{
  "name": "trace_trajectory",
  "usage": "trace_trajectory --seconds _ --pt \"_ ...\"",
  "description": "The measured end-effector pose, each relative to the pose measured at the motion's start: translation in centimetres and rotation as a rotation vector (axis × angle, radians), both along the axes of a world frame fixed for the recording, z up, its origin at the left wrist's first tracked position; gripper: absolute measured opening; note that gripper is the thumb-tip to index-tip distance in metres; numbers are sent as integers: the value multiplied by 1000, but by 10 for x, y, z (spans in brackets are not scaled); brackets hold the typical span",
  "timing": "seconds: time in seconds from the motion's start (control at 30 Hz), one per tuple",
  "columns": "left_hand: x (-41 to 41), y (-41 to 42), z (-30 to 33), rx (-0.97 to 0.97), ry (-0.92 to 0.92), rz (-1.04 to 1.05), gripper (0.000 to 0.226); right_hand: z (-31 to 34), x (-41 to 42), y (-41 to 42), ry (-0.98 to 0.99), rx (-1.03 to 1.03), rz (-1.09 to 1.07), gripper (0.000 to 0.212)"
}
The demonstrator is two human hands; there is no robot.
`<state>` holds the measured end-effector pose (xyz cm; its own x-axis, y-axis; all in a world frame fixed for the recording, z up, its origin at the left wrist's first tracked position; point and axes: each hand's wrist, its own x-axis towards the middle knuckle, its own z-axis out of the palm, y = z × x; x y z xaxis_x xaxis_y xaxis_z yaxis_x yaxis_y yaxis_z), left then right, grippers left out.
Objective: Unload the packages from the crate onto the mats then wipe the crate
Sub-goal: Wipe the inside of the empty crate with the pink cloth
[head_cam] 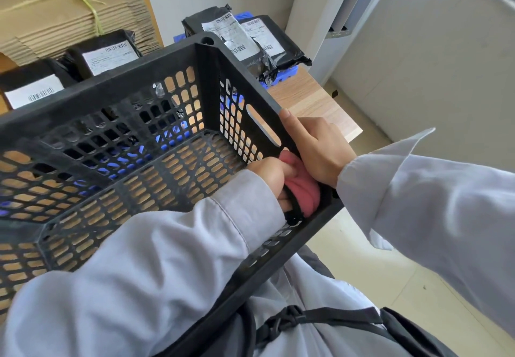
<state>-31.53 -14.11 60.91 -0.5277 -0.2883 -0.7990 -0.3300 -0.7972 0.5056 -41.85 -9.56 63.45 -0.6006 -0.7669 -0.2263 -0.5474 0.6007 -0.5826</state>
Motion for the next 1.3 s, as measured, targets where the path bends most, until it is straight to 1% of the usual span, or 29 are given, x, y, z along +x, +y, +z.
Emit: trace_trajectory --seconds 0.1,0.2,0.27,0.3,0.33,0.37,0.4,0.43,0.47,0.5,0.53,0.57,0.6,0.63,0.73,0.83,0.93,0.97,1.03,1.13,1.17,1.2,1.3 --pt "9 -3 0 -2 24 -47 27 0 0 2 -18 -45 -2 58" --pt "15 -12 6 69 95 -80 37 0 -2 4 -32 -89 -18 57" --pt "18 -22 1 78 136 7 35 -1 -3 5 -45 -112 -25 57" --pt "20 -29 -4 53 145 65 31 -1 -3 5 -45 -110 -20 57" --pt "22 -36 -9 14 149 115 27 -1 -2 6 -41 -105 -14 57" --pt "23 -46 -23 -64 108 118 23 -1 -2 6 -36 -101 -9 57" --pt "23 -51 -31 -154 41 55 17 -2 -1 6 -38 -100 -14 57" --pt "21 -56 -39 -248 -69 -64 18 -2 -2 6 -45 -101 -25 58" --pt "20 -58 -50 -299 -187 -206 34 -2 -2 6 -50 -102 -34 58" --pt "17 -55 -61 -345 -288 -380 43 -3 -3 6 -50 -97 -41 58" --pt "14 -50 -70 -416 -379 -577 40 -4 -4 6 -46 -90 -43 58" --pt "10 -46 -84 -509 -455 -773 36 -4 -4 6 -41 -84 -44 58" --pt "5 -39 -98 -592 -499 -921 37 -5 -5 6 -42 -80 -48 59" --pt "2 -32 -106 -632 -517 -992 40 -5 -5 5 -44 -84 -51 59" --pt "-15 -10 -147 -648 -485 -1016 43 -6 -6 5 -66 -92 -65 60" --pt "-31 7 -170 -723 -627 -1057 66 -9 -8 3 -87 -67 -66 62" --pt "-33 14 -144 -771 -683 -1179 69 -10 -9 2 -119 -48 -61 65" --pt "-33 15 -134 -754 -691 -1196 70 -11 -10 2 -126 -46 -56 65" --pt "-33 17 -116 -688 -675 -1202 68 -12 -11 3 -128 -54 -40 66" --pt "-32 14 -104 -615 -616 -1088 62 -13 -11 2 -121 -58 -15 64" --pt "-33 11 -99 -622 -608 -1054 58 -12 -11 2 -127 -52 -7 64" --pt "-33 7 -97 -635 -616 -1080 55 -11 -12 2 -140 -46 2 65" --pt "-38 -5 -80 -708 -490 -1090 33 -8 -13 3 -170 -38 23 65"
